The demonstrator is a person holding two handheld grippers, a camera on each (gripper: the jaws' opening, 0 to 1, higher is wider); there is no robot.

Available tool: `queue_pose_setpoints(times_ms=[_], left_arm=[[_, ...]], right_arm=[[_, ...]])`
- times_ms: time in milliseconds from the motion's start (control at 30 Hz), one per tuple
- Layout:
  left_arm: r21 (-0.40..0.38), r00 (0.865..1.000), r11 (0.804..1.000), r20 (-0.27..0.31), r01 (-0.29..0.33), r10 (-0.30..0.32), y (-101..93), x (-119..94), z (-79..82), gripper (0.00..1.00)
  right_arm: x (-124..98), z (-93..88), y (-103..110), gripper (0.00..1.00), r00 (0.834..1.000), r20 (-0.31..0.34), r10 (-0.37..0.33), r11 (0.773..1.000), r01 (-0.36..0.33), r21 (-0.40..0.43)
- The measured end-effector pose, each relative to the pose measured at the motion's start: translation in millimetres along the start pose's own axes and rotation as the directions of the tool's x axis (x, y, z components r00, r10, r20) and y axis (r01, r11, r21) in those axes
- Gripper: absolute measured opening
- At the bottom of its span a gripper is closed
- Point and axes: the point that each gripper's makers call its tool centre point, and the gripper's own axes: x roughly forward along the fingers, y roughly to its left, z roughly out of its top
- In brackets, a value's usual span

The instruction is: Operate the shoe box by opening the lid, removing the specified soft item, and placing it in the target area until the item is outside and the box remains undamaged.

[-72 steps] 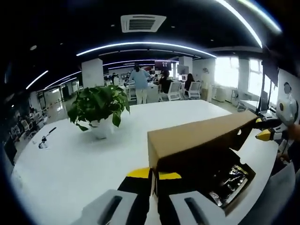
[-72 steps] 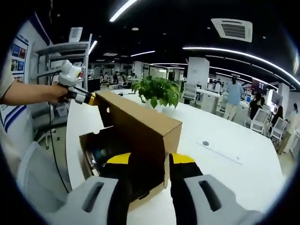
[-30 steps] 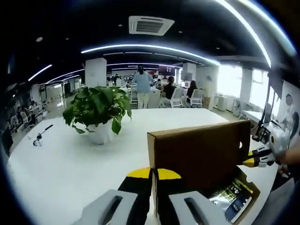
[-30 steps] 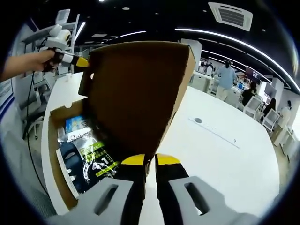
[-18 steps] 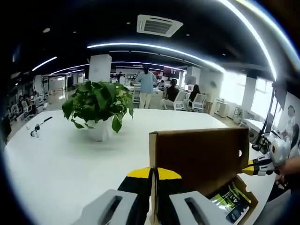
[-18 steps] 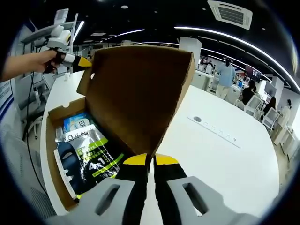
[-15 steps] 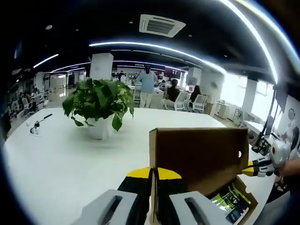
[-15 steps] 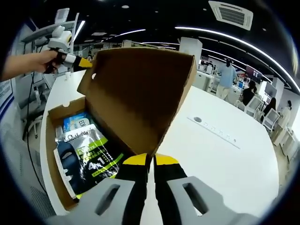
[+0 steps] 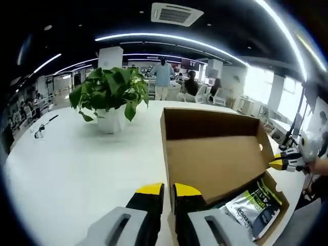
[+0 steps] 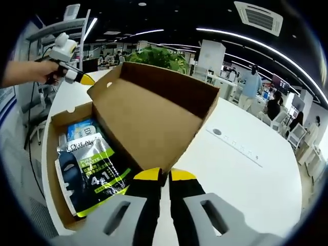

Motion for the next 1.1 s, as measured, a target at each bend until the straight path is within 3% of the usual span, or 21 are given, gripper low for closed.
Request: queue_pose_setpoints(times_ms=[267,700,1033,1100], left_arm=[[-0.015,1.000,1.000,-0.024,-0.002,0.001,-3.9,6.1,-16.0,0.02],[-0.021,1.000,1.000,-0.024,-0.008,0.007,-2.2,15.0,-16.3,0.01],[-0.011,0.999,1.000,-0.039,-0.009,0.009,-0.1,20.1,-18.7,0.01],[-0.020,0.999,1.000,-0.040,-0.006,0.005,0.1,20.0,-19.3,0.01]], right_arm=[[5.4,-0.9,-3.2,0.04,1.000,-0.014,0.012,1.000,-0.012,-0.006],[13.1,-4.2,-6.9,0.05,1.000,-0.024,0.019,1.000,-0.019,0.005],[16.9,-6.8,-8.3,0.05,0.999,-0.043,0.019,0.998,-0.016,0.061],[17.6,-7.4,-9.7,0.05,0.999,-0.047,0.022,0.995,-0.017,0.103]])
